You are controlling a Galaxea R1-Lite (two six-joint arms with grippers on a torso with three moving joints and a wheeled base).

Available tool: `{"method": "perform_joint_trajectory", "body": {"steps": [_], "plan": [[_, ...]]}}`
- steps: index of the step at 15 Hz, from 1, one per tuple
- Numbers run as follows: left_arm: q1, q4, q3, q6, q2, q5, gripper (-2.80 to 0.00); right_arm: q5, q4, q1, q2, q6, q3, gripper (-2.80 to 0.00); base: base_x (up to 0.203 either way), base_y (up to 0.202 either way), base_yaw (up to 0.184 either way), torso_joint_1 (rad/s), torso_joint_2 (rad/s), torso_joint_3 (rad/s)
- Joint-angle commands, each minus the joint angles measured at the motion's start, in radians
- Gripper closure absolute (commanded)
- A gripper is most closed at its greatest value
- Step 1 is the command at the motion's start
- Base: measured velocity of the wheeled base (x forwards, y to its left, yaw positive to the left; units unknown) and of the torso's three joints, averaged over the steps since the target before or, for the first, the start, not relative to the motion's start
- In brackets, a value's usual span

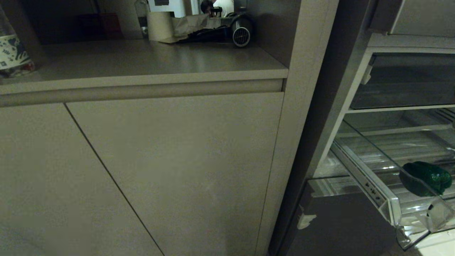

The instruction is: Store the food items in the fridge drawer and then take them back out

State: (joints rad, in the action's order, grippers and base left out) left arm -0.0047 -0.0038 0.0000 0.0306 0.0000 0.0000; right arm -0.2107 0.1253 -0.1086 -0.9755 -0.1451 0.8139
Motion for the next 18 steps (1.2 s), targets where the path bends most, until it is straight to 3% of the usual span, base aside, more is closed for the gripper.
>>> {"method": "perform_joint_trajectory", "body": {"steps": [1, 10, 18], "plan": [[0.000, -0.001, 0.000, 0.000, 0.002, 0.000, 0.00, -0.003, 0.041, 0.015, -0.103, -0.001, 0.019, 0.00, 0.000, 0.000, 0.000, 0.000, 0.00, 0.000], [0.000, -0.001, 0.000, 0.000, 0.002, 0.001, 0.00, -0.001, 0.295, 0.015, -0.024, -0.002, 0.082, 0.00, 0.000, 0.000, 0.000, 0.000, 0.00, 0.000], [0.000, -0.001, 0.000, 0.000, 0.002, 0.000, 0.00, -0.001, 0.411, 0.015, 0.059, 0.000, 0.079, 0.00, 0.000, 0.000, 0.000, 0.000, 0.00, 0.000]]}}
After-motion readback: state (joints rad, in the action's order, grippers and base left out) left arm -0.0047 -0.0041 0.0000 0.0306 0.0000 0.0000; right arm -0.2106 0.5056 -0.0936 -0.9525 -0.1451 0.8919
